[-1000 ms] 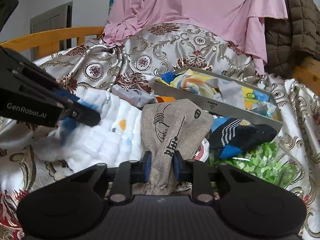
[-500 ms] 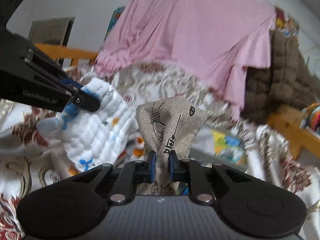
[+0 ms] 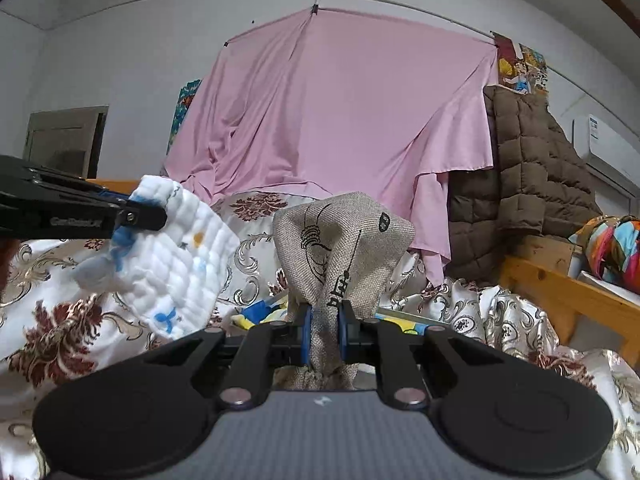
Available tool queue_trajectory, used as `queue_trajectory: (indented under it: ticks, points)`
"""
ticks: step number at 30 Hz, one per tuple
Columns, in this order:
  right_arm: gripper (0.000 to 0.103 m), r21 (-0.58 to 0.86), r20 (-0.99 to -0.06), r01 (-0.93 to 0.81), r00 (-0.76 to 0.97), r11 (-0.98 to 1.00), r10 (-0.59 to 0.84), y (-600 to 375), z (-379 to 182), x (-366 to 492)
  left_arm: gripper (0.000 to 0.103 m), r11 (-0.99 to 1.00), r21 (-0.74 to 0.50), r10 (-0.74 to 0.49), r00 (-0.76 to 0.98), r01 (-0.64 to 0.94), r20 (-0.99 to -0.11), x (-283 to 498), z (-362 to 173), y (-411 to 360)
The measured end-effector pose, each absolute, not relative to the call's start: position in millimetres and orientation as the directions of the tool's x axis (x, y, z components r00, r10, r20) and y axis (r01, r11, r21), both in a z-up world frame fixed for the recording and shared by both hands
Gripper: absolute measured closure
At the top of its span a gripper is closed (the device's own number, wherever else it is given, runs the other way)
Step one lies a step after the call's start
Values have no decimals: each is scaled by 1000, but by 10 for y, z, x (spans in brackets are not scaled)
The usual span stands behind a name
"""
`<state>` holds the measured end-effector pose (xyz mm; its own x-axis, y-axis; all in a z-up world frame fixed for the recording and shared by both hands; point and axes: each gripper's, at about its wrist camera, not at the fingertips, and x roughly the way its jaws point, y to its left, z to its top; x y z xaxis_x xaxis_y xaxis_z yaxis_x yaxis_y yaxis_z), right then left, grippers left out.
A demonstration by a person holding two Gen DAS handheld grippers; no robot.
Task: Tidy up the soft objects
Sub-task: 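Carry the beige pouch and white muslin cloth with both tools over the tray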
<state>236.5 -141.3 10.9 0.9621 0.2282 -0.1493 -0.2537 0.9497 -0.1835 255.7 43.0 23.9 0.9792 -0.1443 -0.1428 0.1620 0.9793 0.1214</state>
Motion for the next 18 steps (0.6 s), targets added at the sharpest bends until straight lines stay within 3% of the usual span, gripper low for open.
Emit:
queue_trajectory:
  ticks: [13, 18]
  points:
    - [88, -69, -222, -273, 942, 960, 252, -1662, 610, 3879, 94, 989, -103, -119, 989, 110, -91, 4138, 356, 423]
    - [88, -88, -258, -268, 936, 959, 238, -1559, 653, 4578, 94, 957, -269, -140, 986, 111, -88, 4741, 231, 489]
